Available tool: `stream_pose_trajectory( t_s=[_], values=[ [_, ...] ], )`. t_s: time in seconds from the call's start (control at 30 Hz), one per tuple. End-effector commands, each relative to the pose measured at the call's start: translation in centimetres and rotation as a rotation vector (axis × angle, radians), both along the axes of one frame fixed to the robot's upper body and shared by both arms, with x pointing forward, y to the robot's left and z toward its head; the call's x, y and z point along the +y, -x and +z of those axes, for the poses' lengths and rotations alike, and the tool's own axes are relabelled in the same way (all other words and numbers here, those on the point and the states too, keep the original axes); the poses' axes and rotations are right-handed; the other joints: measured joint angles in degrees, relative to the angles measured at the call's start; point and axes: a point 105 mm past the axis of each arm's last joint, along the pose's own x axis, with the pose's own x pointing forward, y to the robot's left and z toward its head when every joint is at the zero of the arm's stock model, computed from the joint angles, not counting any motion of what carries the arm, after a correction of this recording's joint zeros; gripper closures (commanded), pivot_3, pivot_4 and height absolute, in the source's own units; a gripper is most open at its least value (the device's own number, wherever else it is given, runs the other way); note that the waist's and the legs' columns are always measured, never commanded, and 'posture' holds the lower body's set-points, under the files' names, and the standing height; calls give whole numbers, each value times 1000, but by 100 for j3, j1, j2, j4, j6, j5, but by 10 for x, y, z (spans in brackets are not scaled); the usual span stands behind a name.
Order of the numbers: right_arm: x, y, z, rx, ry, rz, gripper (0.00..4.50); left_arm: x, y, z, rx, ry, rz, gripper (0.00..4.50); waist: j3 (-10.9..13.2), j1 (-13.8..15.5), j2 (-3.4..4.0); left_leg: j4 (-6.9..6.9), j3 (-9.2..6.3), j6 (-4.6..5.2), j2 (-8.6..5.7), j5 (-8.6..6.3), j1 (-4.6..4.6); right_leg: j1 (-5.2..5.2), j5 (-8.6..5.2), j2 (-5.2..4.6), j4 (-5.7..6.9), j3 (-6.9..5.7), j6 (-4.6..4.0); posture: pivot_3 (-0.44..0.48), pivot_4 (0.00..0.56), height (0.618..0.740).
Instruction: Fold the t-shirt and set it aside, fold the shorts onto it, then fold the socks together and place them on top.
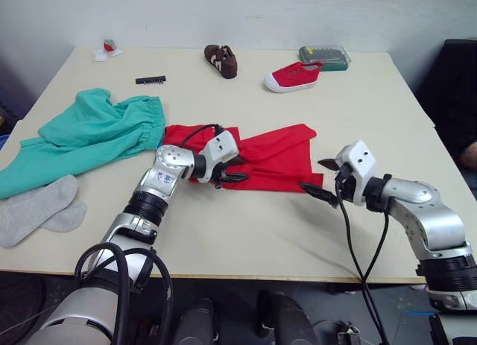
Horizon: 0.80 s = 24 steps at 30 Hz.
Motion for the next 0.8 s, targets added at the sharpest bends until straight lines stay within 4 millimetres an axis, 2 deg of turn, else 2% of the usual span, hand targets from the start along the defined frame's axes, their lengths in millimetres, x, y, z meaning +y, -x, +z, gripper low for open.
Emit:
stream_pose_trajectory(
  t_s=[0.03,0.17,0.4,0.63,0.8],
  values=[
    [-1,-6,9,-38,3,-5,611,-1,-5,20,-60,18,-7,3314,0,-1,0,0,0,0,0,0,-1,0,0,-1,1,0,0,0,150,740],
    [-1,-8,3,-21,10,-9,2011,5,-4,21,-52,25,1,4500,0,-2,0,3,-1,1,1,-1,-1,0,0,-1,2,1,0,0,150,740],
    [-4,-9,-4,-11,32,-8,4433,26,-1,27,-13,53,35,4500,0,-28,0,4,0,1,1,-1,-1,0,0,0,5,0,0,0,150,740],
    [-2,-1,7,-54,54,66,4471,56,13,36,7,66,74,4500,0,-127,1,3,-2,0,2,-1,-2,0,0,-1,31,8,0,0,150,740],
    [0,19,14,-74,97,161,4471,90,41,43,64,40,72,4500,1,-148,2,3,-4,-6,8,-4,-1,0,-2,2,32,9,-2,0,150,740]
  ],
)
